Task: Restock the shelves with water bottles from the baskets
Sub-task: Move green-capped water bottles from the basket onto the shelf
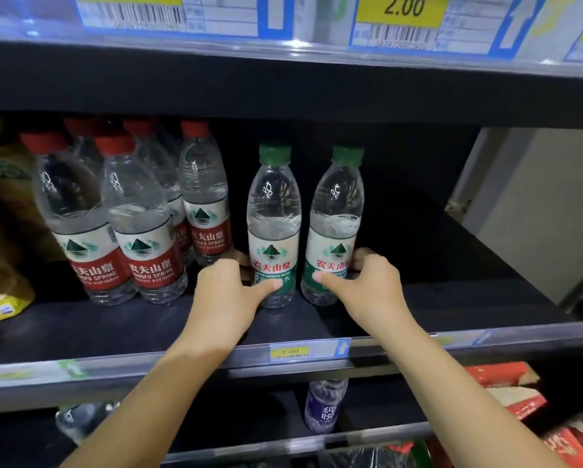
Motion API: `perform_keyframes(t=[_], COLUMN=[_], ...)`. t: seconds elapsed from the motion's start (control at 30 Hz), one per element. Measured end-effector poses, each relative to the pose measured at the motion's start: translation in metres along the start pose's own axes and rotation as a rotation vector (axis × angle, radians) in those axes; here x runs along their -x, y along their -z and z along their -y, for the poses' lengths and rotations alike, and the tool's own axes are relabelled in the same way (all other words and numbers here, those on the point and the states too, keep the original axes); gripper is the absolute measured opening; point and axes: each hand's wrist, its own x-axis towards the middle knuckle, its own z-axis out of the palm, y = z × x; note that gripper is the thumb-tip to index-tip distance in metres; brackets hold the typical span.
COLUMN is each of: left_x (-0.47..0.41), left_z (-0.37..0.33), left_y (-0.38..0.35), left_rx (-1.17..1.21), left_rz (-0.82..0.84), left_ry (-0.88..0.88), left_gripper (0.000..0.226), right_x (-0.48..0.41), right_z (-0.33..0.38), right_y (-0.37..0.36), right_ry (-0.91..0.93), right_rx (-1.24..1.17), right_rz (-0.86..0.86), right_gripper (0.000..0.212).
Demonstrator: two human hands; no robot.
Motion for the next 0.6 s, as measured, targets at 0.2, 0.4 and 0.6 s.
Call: perform_keyframes(t=[0.2, 0.4, 0.6], left_x=[-0.032, -0.061, -0.061], left_z=[0.001, -0.001, -0.004], left_y=[-0.011, -0.014, -0.013], left_rx=[-0.069, -0.18, -0.187], left_rz=[-0.061, -0.045, -0.027], left_ry=[0.0, 0.099, 0.155], left_gripper=[0.038, 0.041, 0.044], right_x=[-0.033, -0.054, -0.058], right_z=[0.012, 0.022, 0.023], right_y=[-0.029, -0.043, -0.048], right_ry=[0.013, 0.002, -0.052], right_rx=[-0.004, 0.02, -0.029], right_rz=[-0.03, -0.027, 0.006], right_gripper=[0.045, 0.041, 0.051])
